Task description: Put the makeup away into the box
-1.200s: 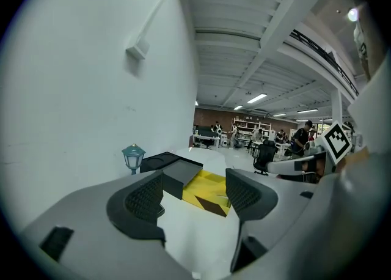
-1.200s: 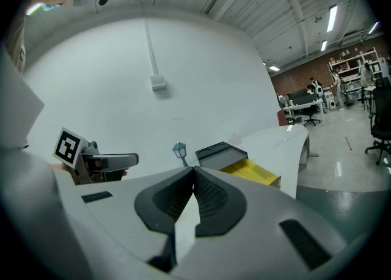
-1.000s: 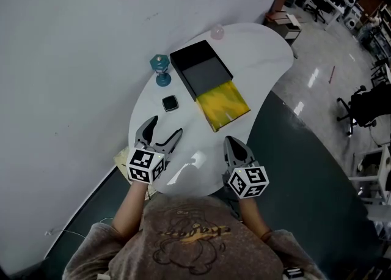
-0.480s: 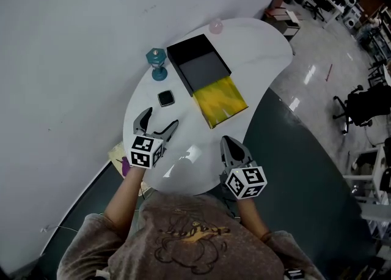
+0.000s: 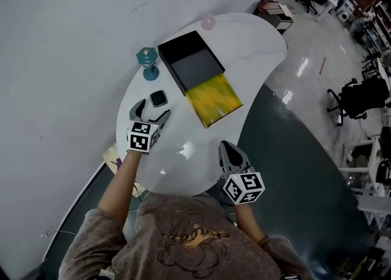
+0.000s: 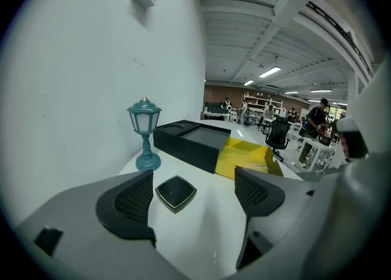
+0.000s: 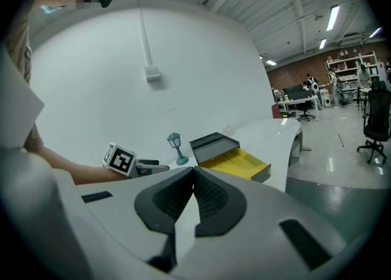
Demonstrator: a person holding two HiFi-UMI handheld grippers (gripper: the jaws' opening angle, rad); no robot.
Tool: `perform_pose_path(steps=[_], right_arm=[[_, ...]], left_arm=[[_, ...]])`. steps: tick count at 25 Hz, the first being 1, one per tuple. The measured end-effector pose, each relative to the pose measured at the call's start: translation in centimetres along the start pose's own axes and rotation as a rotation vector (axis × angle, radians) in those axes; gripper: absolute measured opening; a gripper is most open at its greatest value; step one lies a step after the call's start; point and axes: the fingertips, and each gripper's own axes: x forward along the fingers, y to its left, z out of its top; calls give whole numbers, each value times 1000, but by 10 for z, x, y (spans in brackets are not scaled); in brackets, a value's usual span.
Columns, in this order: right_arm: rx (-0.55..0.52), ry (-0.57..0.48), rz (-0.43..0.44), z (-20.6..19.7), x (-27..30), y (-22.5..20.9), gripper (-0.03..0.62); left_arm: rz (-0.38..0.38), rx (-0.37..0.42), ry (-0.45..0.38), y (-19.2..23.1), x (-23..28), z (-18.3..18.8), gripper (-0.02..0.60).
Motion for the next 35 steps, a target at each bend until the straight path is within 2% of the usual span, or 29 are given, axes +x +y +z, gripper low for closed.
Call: perform_pose_path(steps=[8,20,31,35], right_arm=[[-7,22,-24,-5,-4,-3,2],[0,48,-71,-12,-9,-14,2],[5,66,-65,-19,-5,-10,2],[5,60,-59,-17,-3,-5,2]], left_arm=[[3,39,70,22,40,-25,410],[-59,82,142,39,82,-47,410],[-107,116,213,37,91,-55,408],[-103,203,242,42,94,-58,408]])
